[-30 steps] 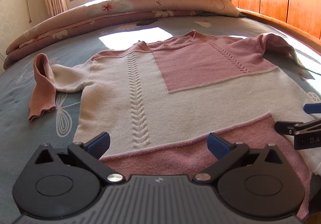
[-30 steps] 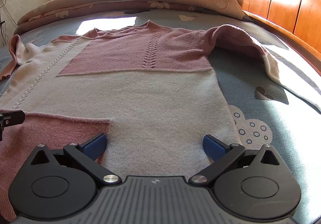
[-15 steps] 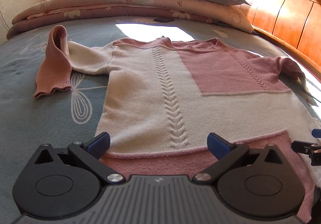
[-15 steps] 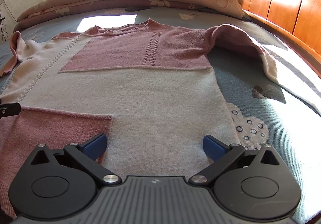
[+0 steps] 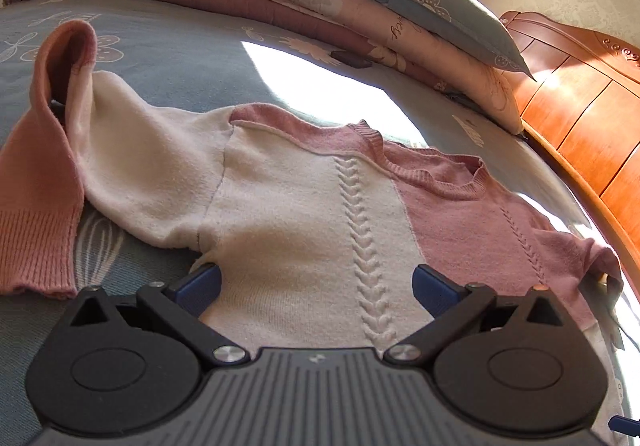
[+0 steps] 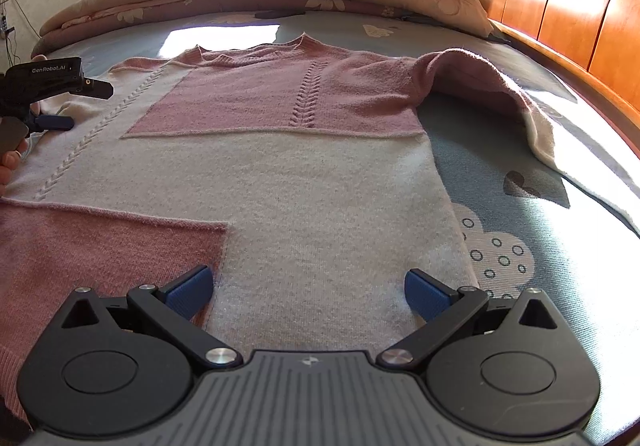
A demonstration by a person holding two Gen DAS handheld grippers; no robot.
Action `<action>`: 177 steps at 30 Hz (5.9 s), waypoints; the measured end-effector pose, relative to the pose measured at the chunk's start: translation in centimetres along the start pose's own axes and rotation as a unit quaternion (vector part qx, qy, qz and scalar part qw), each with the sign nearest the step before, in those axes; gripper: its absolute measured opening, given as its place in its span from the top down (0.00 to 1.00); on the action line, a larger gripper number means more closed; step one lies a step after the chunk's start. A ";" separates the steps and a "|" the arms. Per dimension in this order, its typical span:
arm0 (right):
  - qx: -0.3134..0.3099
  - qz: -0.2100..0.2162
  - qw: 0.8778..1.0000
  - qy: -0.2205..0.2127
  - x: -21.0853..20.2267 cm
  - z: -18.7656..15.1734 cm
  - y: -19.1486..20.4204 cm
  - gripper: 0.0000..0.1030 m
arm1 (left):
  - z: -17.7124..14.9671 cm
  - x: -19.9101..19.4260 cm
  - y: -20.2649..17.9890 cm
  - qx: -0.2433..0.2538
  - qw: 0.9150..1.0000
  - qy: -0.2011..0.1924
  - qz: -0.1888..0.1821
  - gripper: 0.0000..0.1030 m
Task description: Fold clothes
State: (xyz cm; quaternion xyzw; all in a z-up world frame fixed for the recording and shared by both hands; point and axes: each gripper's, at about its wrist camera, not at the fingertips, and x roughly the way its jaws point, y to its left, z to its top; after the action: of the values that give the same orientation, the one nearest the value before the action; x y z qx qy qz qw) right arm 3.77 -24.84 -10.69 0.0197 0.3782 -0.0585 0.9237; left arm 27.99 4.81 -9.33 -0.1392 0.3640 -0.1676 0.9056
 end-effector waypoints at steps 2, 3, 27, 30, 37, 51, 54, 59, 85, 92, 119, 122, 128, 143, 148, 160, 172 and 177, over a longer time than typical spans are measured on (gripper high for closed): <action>-0.005 0.001 1.000 0.002 -0.1 0.0 0.1 0.00 | 1.3 0.0 0.9 -0.018 1.000 0.017 -0.013 0.04; -0.007 0.001 1.000 0.003 -0.1 0.0 0.1 0.00 | 1.9 -0.1 0.7 -0.018 0.999 0.028 -0.012 0.04; -0.007 0.012 1.000 0.003 0.0 -0.1 -0.2 0.00 | 8.1 5.1 -1.5 0.015 0.999 0.027 -0.013 0.03; -0.006 0.015 1.000 0.004 0.0 -0.1 -0.4 0.00 | 8.2 7.7 -0.2 -0.010 0.999 0.047 0.002 0.03; -0.007 0.019 1.000 0.000 0.3 -0.1 -0.6 0.00 | 11.8 12.2 1.2 -0.005 0.999 0.032 0.031 0.03; -0.006 0.020 1.000 -0.002 0.1 -0.2 -0.7 0.00 | 10.5 10.8 -2.2 0.024 0.998 0.048 -0.015 0.03; -0.006 0.021 1.000 -0.002 0.1 -0.2 -0.7 0.00 | 11.2 13.1 -1.2 0.004 0.999 0.032 -0.005 0.03; -0.006 0.022 1.000 -0.003 0.1 -0.2 -0.8 0.00 | 12.5 15.0 -1.8 0.030 0.999 0.018 0.033 0.01; -0.008 0.026 1.000 -0.004 0.0 -0.3 -0.9 0.00 | 11.8 15.9 -8.0 -0.011 0.999 0.029 -0.045 0.01; -0.008 0.025 1.000 -0.004 -0.1 -0.4 -0.9 0.00 | 10.3 17.4 -10.1 0.014 0.992 0.081 -0.094 0.01; -0.009 0.026 1.000 -0.005 -0.1 -0.4 -0.9 0.00 | 11.6 18.1 -14.5 0.054 0.995 0.071 -0.037 0.01; -0.009 0.023 1.000 -0.006 -0.1 -0.5 -0.8 0.00 | 12.3 13.9 -15.0 0.068 0.995 0.073 -0.031 0.01; -0.008 0.019 1.000 -0.009 -0.2 -0.6 -0.7 0.00 | 12.2 4.3 -14.9 0.082 0.992 0.088 -0.025 0.01; -0.002 0.011 1.000 -0.015 0.0 -0.7 -0.5 0.00 | -0.8 -1.9 -5.3 -0.011 0.985 0.170 0.029 0.01; -0.001 0.009 1.000 -0.017 0.2 -0.5 -0.5 0.00 | 0.3 -1.3 -2.1 -0.057 0.990 0.121 0.054 0.01; -0.002 0.006 1.000 -0.015 0.2 -0.4 -0.4 0.00 | -4.9 -6.9 -3.0 -0.075 0.983 0.165 0.004 0.01; -0.001 0.006 1.000 -0.016 0.2 -0.5 -0.4 0.00 | -6.2 -10.7 -3.3 -0.079 0.989 0.126 -0.023 0.01; -0.001 0.006 1.000 -0.016 0.2 -0.5 -0.5 0.00 | -8.2 -10.7 -1.7 -0.103 0.987 0.123 -0.006 0.01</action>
State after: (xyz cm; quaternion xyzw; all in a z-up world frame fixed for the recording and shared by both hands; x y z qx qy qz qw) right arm 3.50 -25.31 -11.16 0.0202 0.3632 -0.0526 0.9300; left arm 14.60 6.53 -7.81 -0.2125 0.4870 -0.1504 0.8337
